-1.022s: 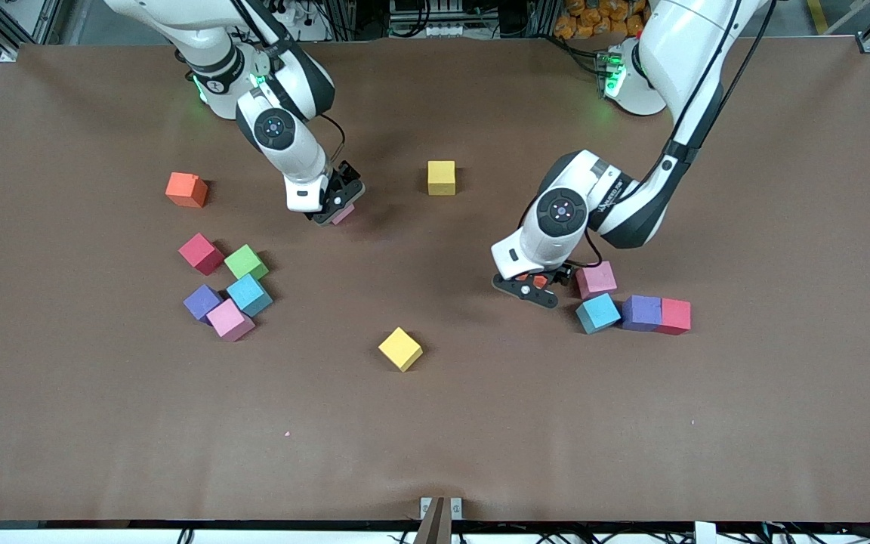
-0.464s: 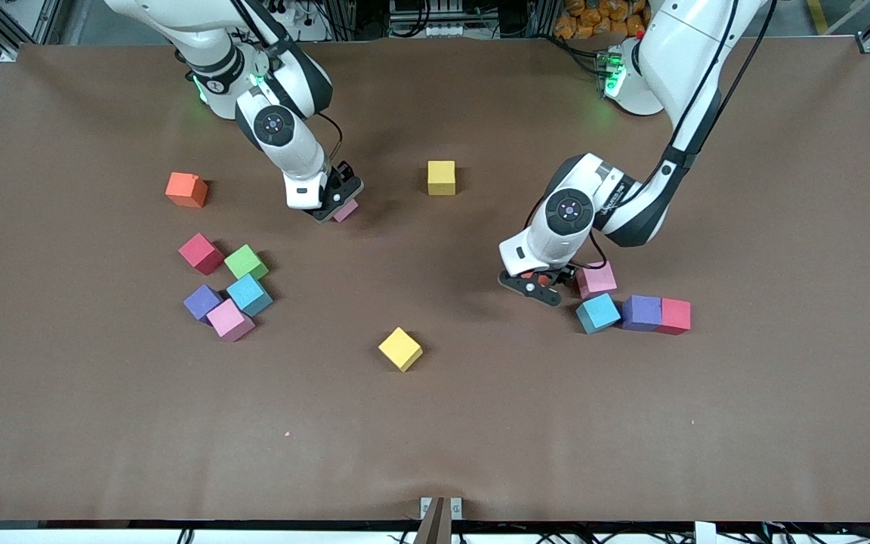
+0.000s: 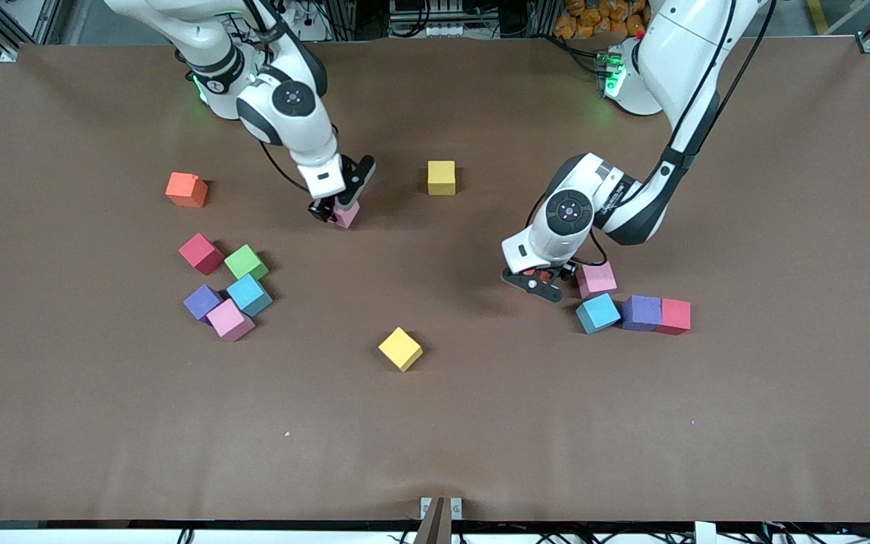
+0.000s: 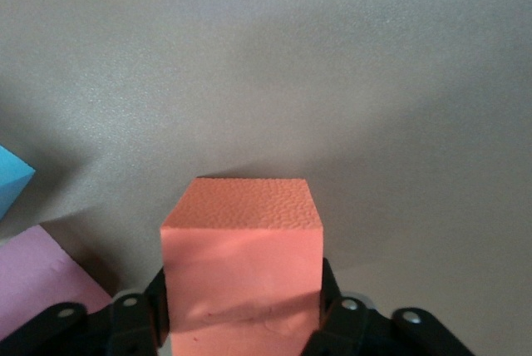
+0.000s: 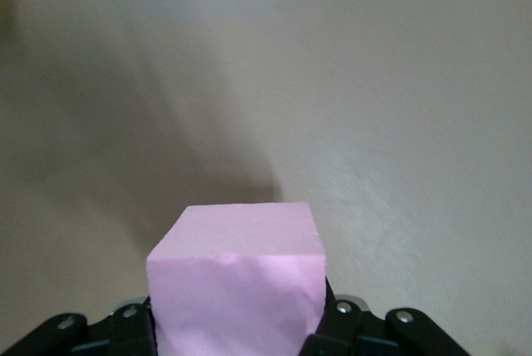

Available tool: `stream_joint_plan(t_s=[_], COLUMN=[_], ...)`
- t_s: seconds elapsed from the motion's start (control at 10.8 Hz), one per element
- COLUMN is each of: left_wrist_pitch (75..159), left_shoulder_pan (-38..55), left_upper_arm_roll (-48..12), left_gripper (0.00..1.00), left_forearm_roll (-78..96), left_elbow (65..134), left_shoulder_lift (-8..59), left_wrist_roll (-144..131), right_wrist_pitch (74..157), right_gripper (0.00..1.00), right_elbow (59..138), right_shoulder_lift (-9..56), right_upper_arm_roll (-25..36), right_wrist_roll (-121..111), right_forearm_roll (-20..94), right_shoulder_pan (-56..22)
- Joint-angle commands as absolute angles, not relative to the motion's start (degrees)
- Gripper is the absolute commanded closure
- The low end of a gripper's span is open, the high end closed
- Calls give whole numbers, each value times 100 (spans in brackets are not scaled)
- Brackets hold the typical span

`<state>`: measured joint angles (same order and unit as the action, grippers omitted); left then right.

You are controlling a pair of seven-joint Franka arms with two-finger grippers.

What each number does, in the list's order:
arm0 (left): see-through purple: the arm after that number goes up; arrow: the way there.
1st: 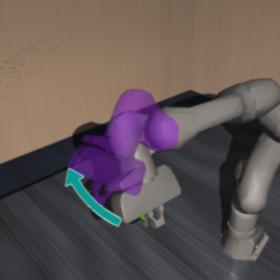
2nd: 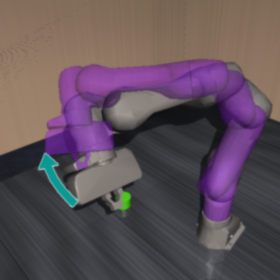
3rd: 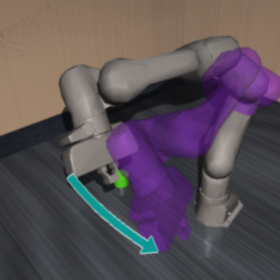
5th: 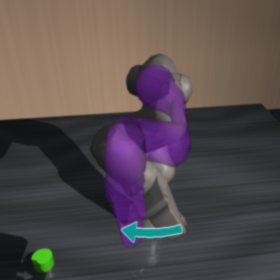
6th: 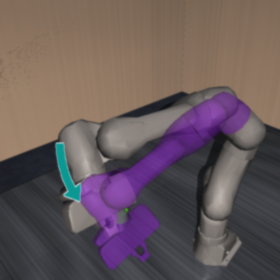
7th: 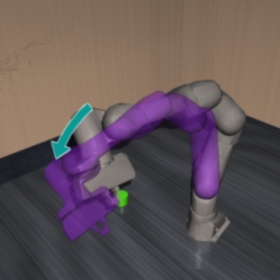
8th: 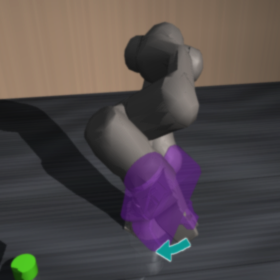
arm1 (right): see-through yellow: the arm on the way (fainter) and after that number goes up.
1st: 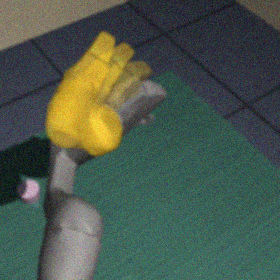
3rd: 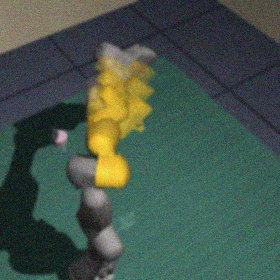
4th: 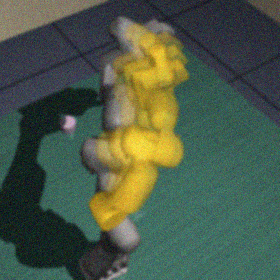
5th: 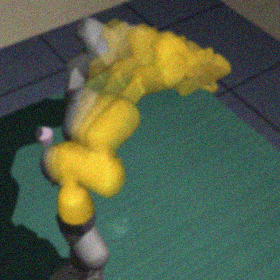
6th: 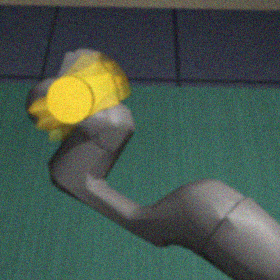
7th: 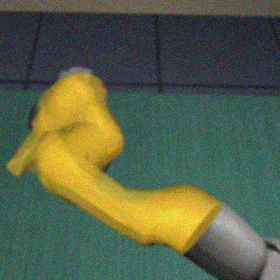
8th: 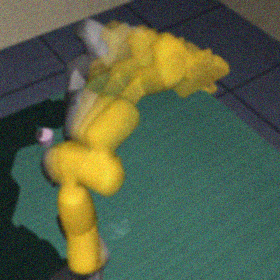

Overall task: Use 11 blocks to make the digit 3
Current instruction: 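Grasp the orange block with the left gripper while the right gripper grasps pink, then place the pink block beside the yellow block with the right gripper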

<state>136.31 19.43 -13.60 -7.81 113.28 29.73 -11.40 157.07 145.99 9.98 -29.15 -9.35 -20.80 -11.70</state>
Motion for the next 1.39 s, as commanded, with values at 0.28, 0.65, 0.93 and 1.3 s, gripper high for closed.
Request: stream_joint_plan(t_s=[0.28,0.65,0.93,1.3], left_wrist_pitch=[13396,12930,12613,12173], left_shoulder_pan=[1916,1872,1855,1758], left_upper_arm_roll=[-1336,-1380,-1389,-1397], left_gripper=[78,78,77,77], left_forearm_roll=[-905,-914,-914,-914], left_elbow=[11443,11584,11584,11549], left_shoulder_lift=[2278,1776,1600,1363], left_wrist_roll=[-1651,-1767,-1697,-1609], right_wrist_pitch=[15671,15653,15645,15269], right_gripper=[72,72,72,72], right_elbow=[13659,13527,13377,13114], right_shoulder_lift=[1809,2126,2320,2329], right_upper_arm_roll=[-2953,-2944,-2918,-2821], right_wrist_roll=[-220,-272,-229,-229], right_forearm_roll=[-2294,-2883,-2874,-2874], right_shoulder_pan=[-2600,-2549,-2610,-2874])
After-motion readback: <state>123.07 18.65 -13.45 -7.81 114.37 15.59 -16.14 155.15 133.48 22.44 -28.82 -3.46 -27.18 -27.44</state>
